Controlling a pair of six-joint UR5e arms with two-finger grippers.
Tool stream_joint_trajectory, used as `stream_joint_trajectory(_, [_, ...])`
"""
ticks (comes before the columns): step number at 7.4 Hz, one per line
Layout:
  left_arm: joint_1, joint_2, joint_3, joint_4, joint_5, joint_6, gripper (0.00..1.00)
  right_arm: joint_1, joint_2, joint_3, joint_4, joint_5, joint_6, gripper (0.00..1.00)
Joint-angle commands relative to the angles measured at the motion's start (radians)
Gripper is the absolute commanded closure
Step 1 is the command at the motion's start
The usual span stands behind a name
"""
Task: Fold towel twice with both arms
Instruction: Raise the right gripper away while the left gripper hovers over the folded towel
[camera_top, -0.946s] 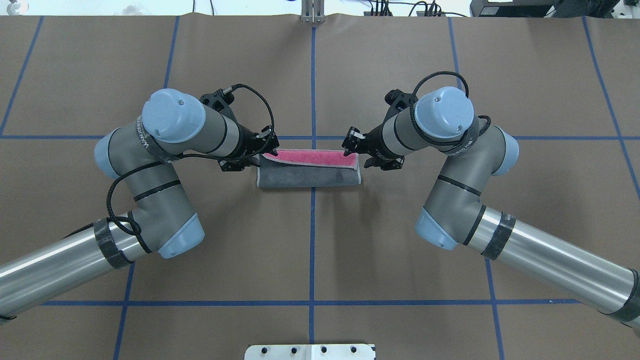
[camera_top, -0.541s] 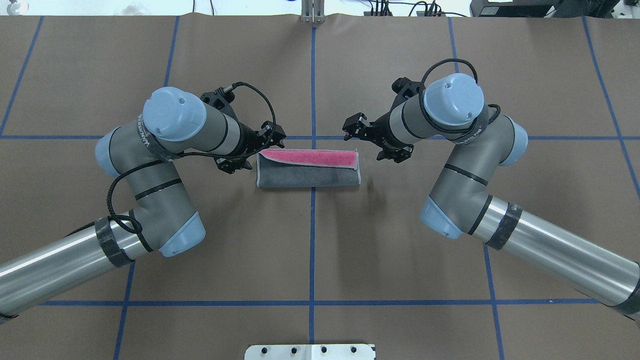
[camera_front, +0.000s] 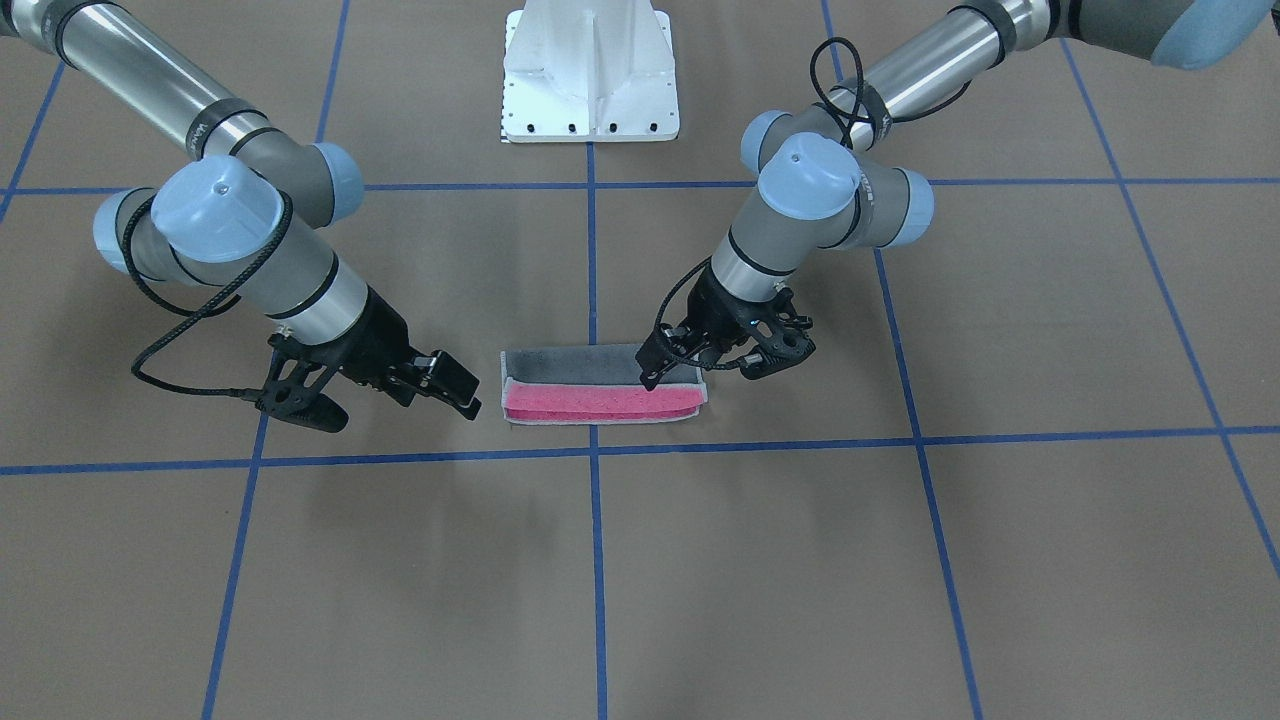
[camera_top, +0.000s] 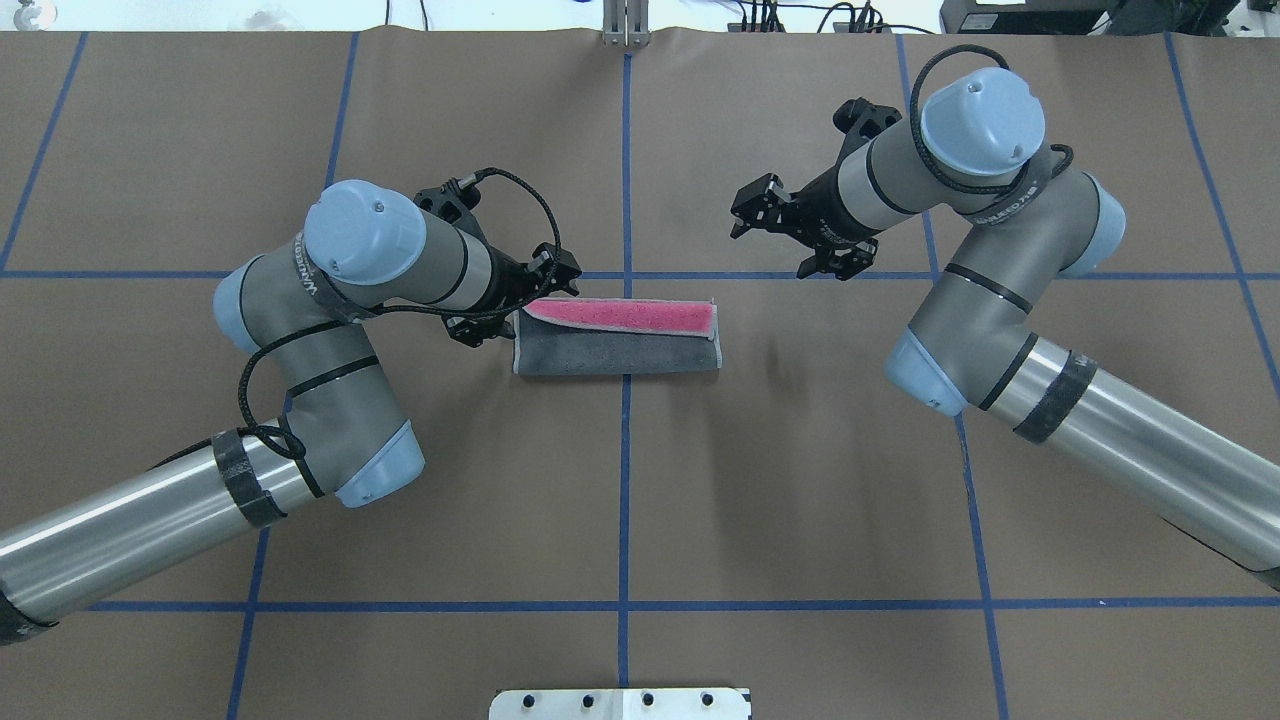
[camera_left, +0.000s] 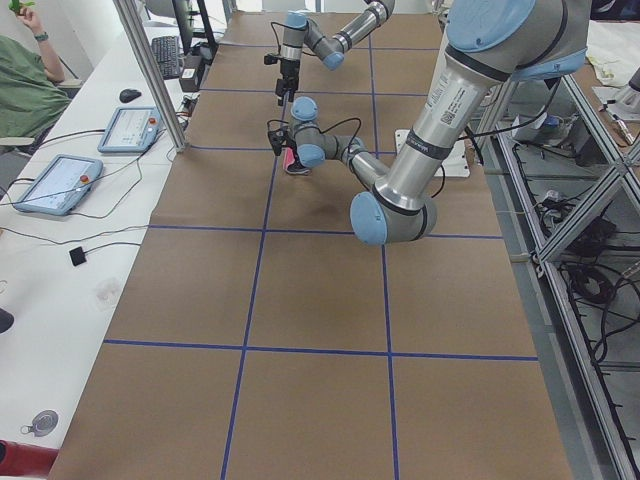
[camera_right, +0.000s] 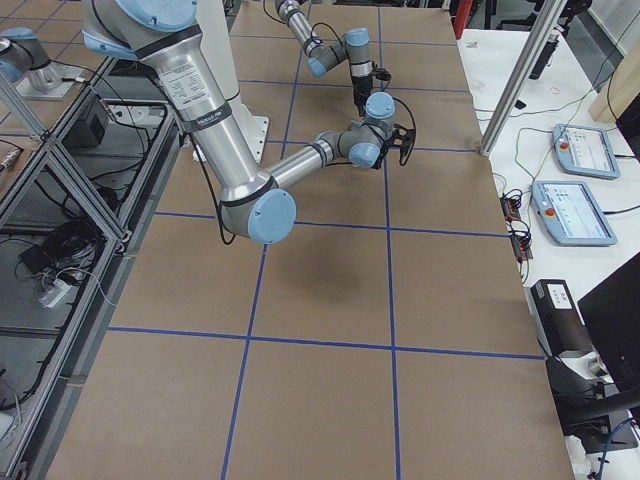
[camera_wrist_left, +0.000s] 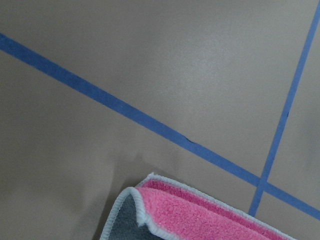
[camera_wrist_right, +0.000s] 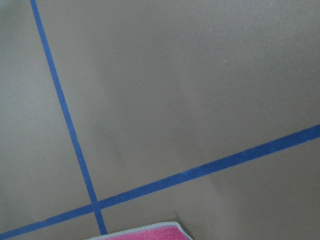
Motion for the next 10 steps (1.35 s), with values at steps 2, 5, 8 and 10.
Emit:
stream_joint_trajectory(2, [0.004,-0.093,0.11,-0.003,0.0,-0.011,0.0,0.033,-0.025,-0.003,0.0,0.031,-0.037,0.01])
stream_joint_trajectory(5, [0.004,-0.093,0.115,-0.004,0.0,-0.008,0.0,0.035,-0.025,-0.003,0.0,0.03,-0.037,0.01])
stream_joint_trajectory(8, [0.001,-0.09,0.098,-0.006,-0.005,-0.009,0.0,0.033,-0.027,-0.003,0.0,0.03,-0.036,0.01])
stream_joint_trajectory(10, [-0.001,-0.082,0.097,-0.004,-0.008,-0.003,0.0,0.033,-0.027,-0.003,0.0,0.03,-0.036,0.01])
